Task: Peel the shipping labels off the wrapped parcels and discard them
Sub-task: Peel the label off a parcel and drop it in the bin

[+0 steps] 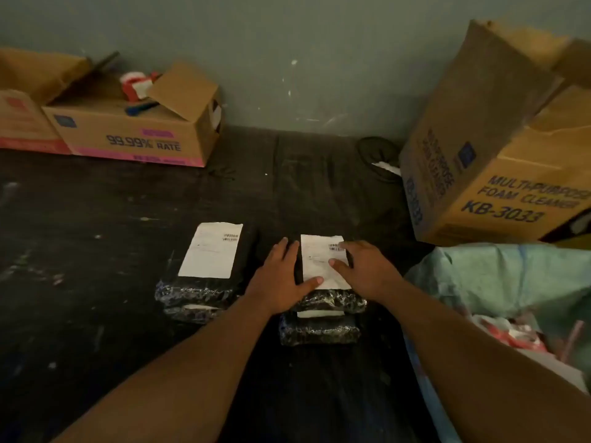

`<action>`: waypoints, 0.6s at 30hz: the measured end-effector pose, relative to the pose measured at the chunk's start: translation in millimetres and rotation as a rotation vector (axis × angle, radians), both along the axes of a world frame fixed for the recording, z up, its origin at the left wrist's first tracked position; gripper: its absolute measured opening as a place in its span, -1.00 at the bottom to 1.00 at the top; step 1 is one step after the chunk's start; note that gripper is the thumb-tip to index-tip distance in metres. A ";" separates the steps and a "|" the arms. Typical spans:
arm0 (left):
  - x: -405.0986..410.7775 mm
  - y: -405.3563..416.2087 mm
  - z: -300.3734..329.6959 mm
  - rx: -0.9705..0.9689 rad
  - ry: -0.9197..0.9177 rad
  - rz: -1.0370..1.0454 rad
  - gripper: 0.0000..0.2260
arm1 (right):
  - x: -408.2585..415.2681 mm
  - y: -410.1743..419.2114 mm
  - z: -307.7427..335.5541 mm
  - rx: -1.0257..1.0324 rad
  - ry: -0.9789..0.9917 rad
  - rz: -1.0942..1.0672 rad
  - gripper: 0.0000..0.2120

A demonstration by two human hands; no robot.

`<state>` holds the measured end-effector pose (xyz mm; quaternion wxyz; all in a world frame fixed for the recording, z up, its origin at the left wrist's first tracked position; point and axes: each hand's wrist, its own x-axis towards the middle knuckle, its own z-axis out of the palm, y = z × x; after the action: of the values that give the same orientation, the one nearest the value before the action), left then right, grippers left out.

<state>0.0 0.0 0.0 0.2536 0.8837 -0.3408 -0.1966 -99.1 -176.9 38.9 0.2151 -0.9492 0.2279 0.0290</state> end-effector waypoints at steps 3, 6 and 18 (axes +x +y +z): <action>5.0 -13.1 -13.6 -0.035 -0.085 -0.015 -0.02 | 18.6 -5.3 -7.9 -0.042 -0.008 0.014 -0.50; 13.0 -21.7 -22.0 -0.042 -0.085 -0.026 0.04 | 38.6 -8.8 -18.2 -0.060 0.039 0.058 -0.52; 23.1 -20.8 -41.8 -0.011 0.037 -0.080 0.24 | 101.9 -35.4 -18.9 -0.015 0.326 0.083 -0.64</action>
<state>23.1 -20.8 -41.8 0.2564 0.8642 -0.3722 -0.2211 2.8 -212.4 20.0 0.1667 -0.9421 0.2205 0.1899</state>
